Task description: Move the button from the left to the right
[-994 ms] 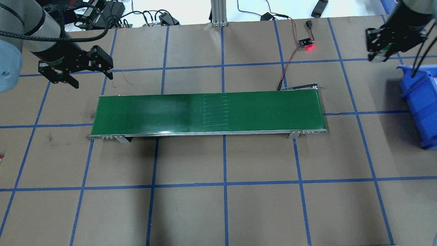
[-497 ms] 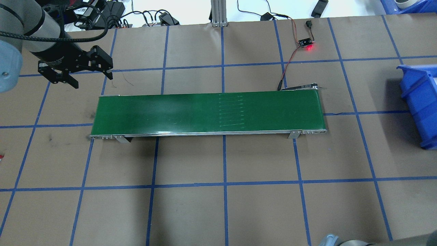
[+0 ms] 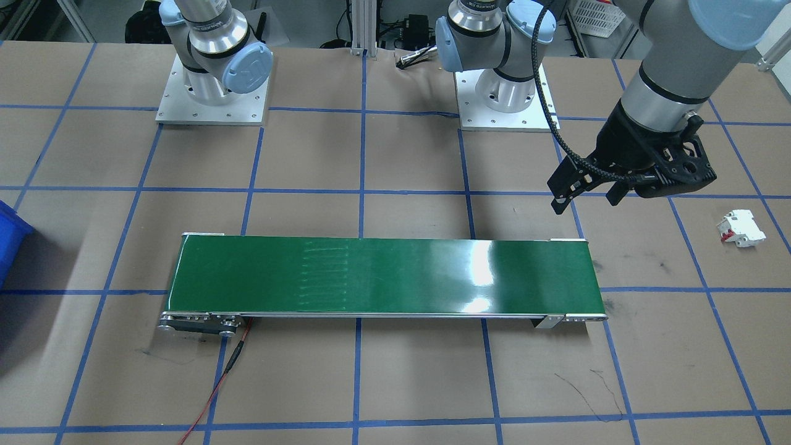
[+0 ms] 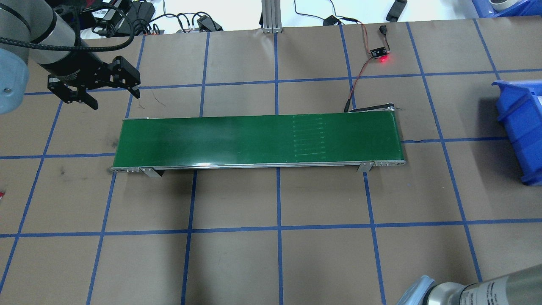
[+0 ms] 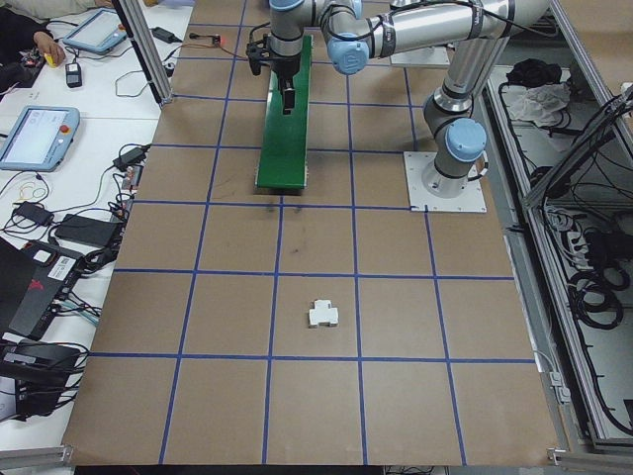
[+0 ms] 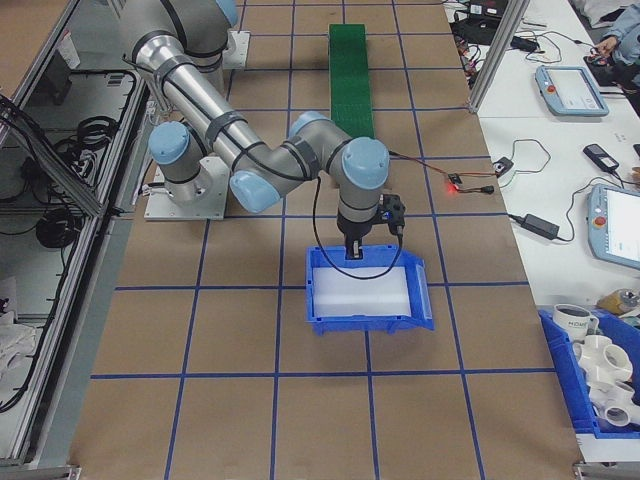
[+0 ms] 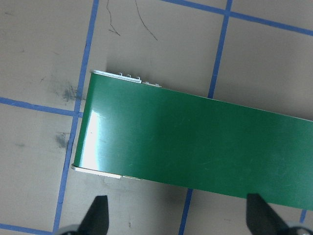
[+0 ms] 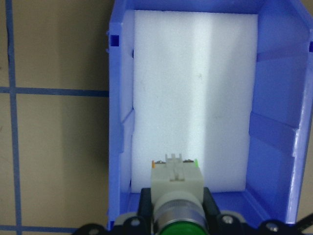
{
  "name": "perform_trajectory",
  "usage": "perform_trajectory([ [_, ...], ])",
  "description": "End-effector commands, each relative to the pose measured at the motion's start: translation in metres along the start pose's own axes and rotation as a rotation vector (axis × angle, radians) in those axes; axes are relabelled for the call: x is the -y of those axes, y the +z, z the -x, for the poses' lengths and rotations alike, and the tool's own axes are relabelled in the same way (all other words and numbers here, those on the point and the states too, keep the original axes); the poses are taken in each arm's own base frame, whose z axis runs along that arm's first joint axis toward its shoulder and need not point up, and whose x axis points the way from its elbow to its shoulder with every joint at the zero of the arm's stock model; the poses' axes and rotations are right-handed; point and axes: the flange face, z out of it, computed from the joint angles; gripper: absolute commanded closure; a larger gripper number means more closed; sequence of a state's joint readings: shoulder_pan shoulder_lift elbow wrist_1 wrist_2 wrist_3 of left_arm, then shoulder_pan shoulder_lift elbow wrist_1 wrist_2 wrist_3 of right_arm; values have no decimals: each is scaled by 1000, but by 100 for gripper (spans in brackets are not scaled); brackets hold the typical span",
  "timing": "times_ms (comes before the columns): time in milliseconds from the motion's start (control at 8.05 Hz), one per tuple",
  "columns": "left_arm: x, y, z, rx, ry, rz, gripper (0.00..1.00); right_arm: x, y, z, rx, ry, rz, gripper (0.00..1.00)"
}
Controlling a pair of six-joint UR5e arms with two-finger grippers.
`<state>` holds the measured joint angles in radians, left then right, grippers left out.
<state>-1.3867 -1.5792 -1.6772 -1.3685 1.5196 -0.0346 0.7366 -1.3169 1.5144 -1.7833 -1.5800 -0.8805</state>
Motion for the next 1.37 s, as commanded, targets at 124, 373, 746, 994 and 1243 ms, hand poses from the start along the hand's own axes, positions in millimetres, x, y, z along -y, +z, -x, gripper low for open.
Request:
perform_trajectory([
  [124, -2, 0, 0, 1, 2, 0, 0, 19, 83, -51, 19, -55, 3, 100],
  [373, -2, 0, 0, 1, 7, 0, 0, 20, 96, -53, 39, -31, 14, 100],
  [746, -1, -2, 1, 1, 1, -5, 0, 20, 122, -54, 63, -42, 49, 100],
  [994, -1, -2, 0, -1, 4, -5, 0, 22, 141, -55, 86, -51, 64, 100],
  [1243, -1, 0, 1, 3, 2, 9, 0, 21, 156, -52, 109, -53, 79, 100],
])
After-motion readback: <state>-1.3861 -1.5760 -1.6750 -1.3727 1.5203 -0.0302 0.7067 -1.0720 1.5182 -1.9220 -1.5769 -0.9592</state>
